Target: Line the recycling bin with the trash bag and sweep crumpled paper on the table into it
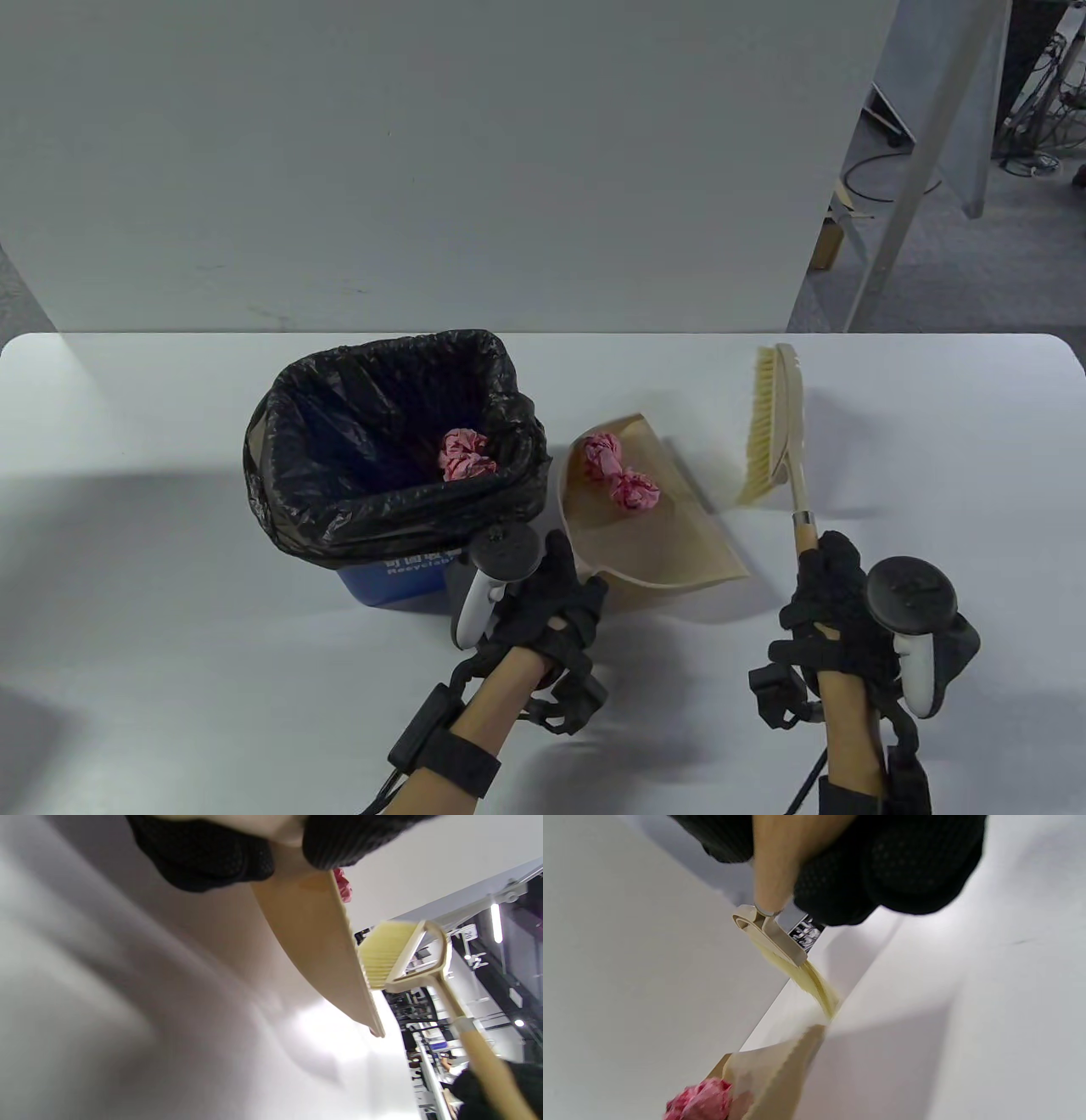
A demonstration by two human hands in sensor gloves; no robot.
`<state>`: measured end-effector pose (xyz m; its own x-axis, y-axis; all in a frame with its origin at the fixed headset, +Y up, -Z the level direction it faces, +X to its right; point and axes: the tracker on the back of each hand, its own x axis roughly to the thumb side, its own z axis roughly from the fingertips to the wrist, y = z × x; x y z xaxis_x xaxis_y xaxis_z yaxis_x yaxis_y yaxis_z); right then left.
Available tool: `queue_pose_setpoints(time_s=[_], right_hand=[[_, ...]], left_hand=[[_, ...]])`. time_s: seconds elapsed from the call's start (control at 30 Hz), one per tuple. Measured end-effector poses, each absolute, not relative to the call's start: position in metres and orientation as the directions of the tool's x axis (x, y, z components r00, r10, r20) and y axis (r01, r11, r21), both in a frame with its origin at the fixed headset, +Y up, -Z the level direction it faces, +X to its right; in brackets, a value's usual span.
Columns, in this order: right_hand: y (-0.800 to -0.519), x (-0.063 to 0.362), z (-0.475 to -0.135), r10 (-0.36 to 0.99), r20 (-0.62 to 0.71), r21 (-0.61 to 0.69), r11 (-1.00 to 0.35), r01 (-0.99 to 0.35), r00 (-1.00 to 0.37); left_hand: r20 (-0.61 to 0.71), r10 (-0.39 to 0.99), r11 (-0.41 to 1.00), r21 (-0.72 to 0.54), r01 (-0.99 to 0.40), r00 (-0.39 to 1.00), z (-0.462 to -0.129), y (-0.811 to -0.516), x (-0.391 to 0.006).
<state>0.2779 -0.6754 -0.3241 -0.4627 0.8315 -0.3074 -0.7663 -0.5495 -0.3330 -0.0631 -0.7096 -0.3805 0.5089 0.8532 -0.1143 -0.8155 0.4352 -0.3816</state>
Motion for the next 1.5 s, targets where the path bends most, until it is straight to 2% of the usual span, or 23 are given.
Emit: queue_pose_setpoints(time_s=[0.1,0.4,0.5,0.67,0.93,1.03,1.13,1.33,1.43,1.5], right_hand=[[-0.684,0.29,-0.324,0.885,-0.316,-0.369,-0.447,-0.815,-0.343],[-0.698,0.301,-0.324,0.921,-0.334,-0.413,-0.335,-0.847,-0.201],[-0.7,0.301,-0.323,0.919,-0.343,-0.416,-0.336,-0.845,-0.197],[-0.699,0.3,-0.323,0.92,-0.342,-0.412,-0.328,-0.85,-0.19],[-0.7,0.295,-0.325,0.909,-0.347,-0.391,-0.363,-0.846,-0.23],[-0.7,0.294,-0.325,0.907,-0.349,-0.39,-0.37,-0.843,-0.237],[-0.701,0.294,-0.325,0.906,-0.349,-0.391,-0.372,-0.842,-0.239],[-0.701,0.292,-0.327,0.904,-0.347,-0.383,-0.379,-0.842,-0.25],[-0.702,0.292,-0.327,0.905,-0.346,-0.378,-0.378,-0.845,-0.249],[-0.702,0.291,-0.327,0.905,-0.346,-0.377,-0.374,-0.847,-0.246]], left_hand=[[-0.095,0.882,0.388,-0.412,-0.825,0.462,-0.372,-0.696,-0.065],[0.052,0.938,0.329,-0.45,-0.83,0.344,-0.343,-0.647,-0.063],[0.106,0.957,0.289,-0.462,-0.839,0.271,-0.334,-0.628,-0.065],[0.109,0.986,0.166,-0.511,-0.843,0.128,-0.323,-0.612,-0.073],[0.217,0.97,0.196,-0.412,-0.89,0.114,-0.3,-0.568,-0.121],[0.272,0.947,0.256,-0.33,-0.909,0.168,-0.295,-0.547,-0.146],[0.302,0.911,0.343,-0.179,-0.922,0.28,-0.294,-0.531,-0.176],[0.251,0.867,0.433,0.047,-0.9,0.43,-0.298,-0.519,-0.237],[0.204,0.779,0.562,0.192,-0.805,0.593,-0.297,-0.516,-0.255],[0.163,0.651,0.684,0.299,-0.666,0.742,-0.294,-0.515,-0.259]])
